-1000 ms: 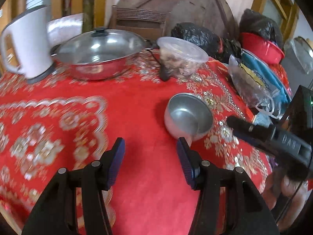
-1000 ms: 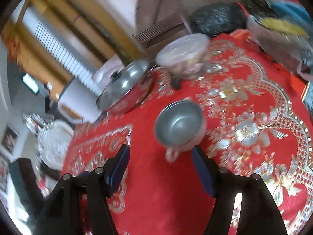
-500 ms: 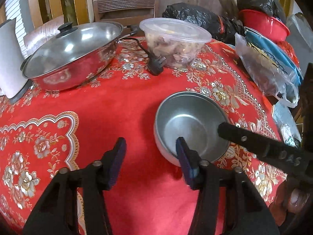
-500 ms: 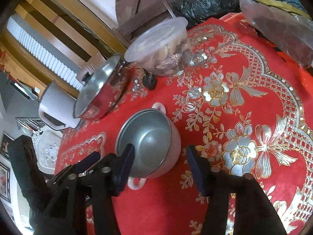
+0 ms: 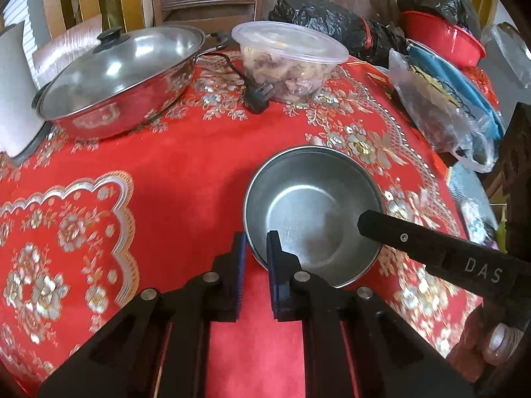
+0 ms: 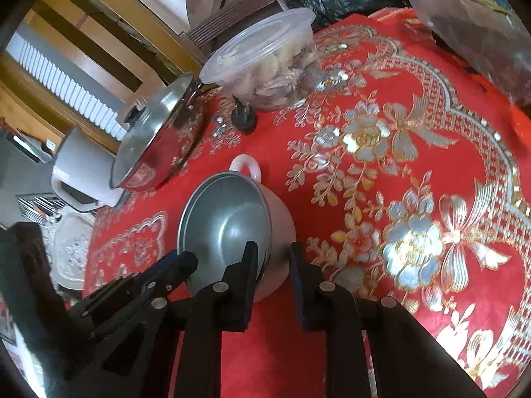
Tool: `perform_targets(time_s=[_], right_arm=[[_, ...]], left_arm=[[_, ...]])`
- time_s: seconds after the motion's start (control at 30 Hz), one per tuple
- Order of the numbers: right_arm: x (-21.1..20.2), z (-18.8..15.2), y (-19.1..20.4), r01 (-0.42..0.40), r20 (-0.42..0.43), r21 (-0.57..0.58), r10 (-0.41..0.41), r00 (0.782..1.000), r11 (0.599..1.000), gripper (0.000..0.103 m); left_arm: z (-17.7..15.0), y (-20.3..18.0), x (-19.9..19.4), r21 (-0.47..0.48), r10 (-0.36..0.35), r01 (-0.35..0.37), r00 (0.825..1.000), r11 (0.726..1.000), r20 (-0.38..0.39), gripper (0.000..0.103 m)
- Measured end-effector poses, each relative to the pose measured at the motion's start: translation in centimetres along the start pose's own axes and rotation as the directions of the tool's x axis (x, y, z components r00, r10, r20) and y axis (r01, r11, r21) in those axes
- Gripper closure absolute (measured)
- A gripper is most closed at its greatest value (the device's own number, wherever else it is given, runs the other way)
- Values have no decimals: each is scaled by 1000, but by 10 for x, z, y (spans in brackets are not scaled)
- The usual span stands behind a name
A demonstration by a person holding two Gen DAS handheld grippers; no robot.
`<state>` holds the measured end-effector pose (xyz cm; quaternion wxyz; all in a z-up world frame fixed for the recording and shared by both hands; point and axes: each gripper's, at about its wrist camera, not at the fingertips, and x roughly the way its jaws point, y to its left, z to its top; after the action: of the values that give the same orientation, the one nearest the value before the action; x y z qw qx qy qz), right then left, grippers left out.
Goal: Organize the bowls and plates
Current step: 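Carry the grey bowl over the stacked cream bowl with the right gripper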
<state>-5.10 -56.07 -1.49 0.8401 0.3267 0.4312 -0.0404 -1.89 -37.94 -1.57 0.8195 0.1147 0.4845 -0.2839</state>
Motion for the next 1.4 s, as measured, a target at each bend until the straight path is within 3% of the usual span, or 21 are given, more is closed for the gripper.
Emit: perform_targets(time_s=[0.13,0.3,0.7,0.9,1.1,1.3,1.4], right_arm=[[-13,-7,12,-15,-27,-1,15,1000,1000,83],[-36,-23,42,-38,-48,-34,36,998,999,83],[-66,-100,146,-100,-93,-203,82,992,974,82],[-81,-140,210,-145,-116,-314,113,987,938,82],[-87,-184,280,-229,-176,-418,169,970,879,82],[-70,-223,334,-292,-244,-486,193,950,823,82],[-61,-240,350,-307,-272,-509,188,944,804,82]], left_arm=[[-11,14,-28,-36,-24,23,1000,999,-19,93],[-34,33,-74,-49,-5,5,1000,999,2,93],[-103,103,-191,-120,53,-36,989,992,141,93],[-147,147,-244,-173,106,-71,974,982,200,93],[-197,199,-284,-274,184,-116,954,955,238,93],[-234,228,-291,-338,217,-128,946,932,240,93],[-255,243,-281,-383,203,-104,953,918,226,93]])
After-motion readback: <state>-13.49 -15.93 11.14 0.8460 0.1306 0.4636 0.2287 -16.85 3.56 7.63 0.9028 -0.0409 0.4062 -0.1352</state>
